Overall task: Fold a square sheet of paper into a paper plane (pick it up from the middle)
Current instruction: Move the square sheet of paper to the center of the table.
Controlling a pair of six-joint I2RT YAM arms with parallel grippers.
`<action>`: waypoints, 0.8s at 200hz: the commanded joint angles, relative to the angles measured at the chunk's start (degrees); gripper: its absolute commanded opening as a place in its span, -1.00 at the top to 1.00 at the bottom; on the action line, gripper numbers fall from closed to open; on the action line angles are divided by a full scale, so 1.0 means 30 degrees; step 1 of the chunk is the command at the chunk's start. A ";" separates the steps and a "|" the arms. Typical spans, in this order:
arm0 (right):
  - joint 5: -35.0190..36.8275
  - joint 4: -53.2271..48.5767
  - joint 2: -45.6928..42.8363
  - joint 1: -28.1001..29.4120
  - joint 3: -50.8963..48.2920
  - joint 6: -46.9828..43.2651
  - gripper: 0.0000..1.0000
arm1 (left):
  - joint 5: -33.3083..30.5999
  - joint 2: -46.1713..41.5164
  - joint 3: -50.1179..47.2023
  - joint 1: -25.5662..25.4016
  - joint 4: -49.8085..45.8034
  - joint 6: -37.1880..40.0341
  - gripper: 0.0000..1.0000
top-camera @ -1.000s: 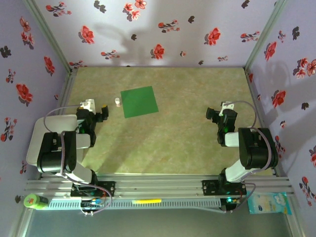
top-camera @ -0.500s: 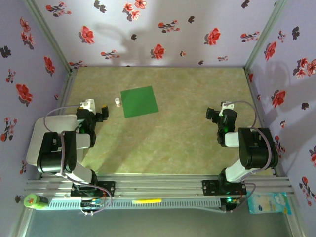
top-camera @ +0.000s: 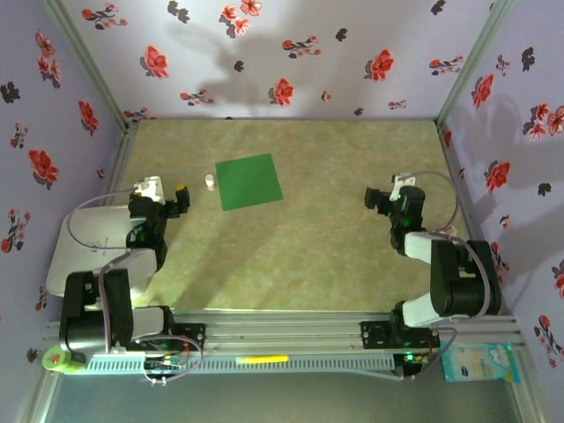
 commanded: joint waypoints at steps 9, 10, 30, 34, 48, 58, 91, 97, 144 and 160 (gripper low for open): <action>-0.1293 -0.6709 -0.1288 0.0033 0.2951 0.2034 -0.99 | -0.0978 -0.1969 0.2611 0.0185 -0.5603 -0.3146 -0.99; -0.1313 -0.7026 -0.1331 0.0033 0.3099 0.2223 -0.99 | -0.0970 -0.2029 0.2747 0.0180 -0.5909 -0.3292 -0.99; -0.3996 -1.0882 -0.1710 0.0030 0.5077 0.4606 -0.99 | -0.0656 -0.2744 0.5335 0.0202 -1.1703 -0.6008 -0.99; -0.4104 -1.1002 -0.1725 0.0005 0.5171 0.5818 -0.99 | -0.0542 -0.2830 0.5634 0.0180 -1.2478 -0.6311 -0.99; -0.6041 -1.1665 -0.1546 -0.0246 0.5682 0.9610 -0.99 | 0.1043 -0.3023 0.6468 0.0175 -1.4169 -0.6560 -0.99; -0.9858 -1.0185 -0.1108 -0.0300 0.5611 1.0179 -0.99 | 0.3501 -0.3034 0.6417 0.0179 -1.3830 -0.6456 -0.99; -1.2389 -0.6058 -0.0536 0.0707 0.4473 1.2900 -0.99 | 0.7385 -0.2461 0.7132 -0.0717 -1.3905 -0.8406 -0.86; -1.2137 -0.6750 -0.0436 0.1036 0.4695 1.2664 -0.99 | 0.7333 -0.2299 0.7405 -0.1193 -1.4154 -0.8371 -0.85; -1.0755 -0.8000 -0.0157 0.3159 0.4735 1.2400 -0.99 | 0.5585 0.1951 1.1334 -0.6321 -1.7782 -0.6548 -0.83; -1.0135 -0.7800 -0.0554 0.3575 0.4368 1.2835 -0.99 | 0.4243 0.4147 1.3047 -0.7594 -1.9149 -0.6485 -0.83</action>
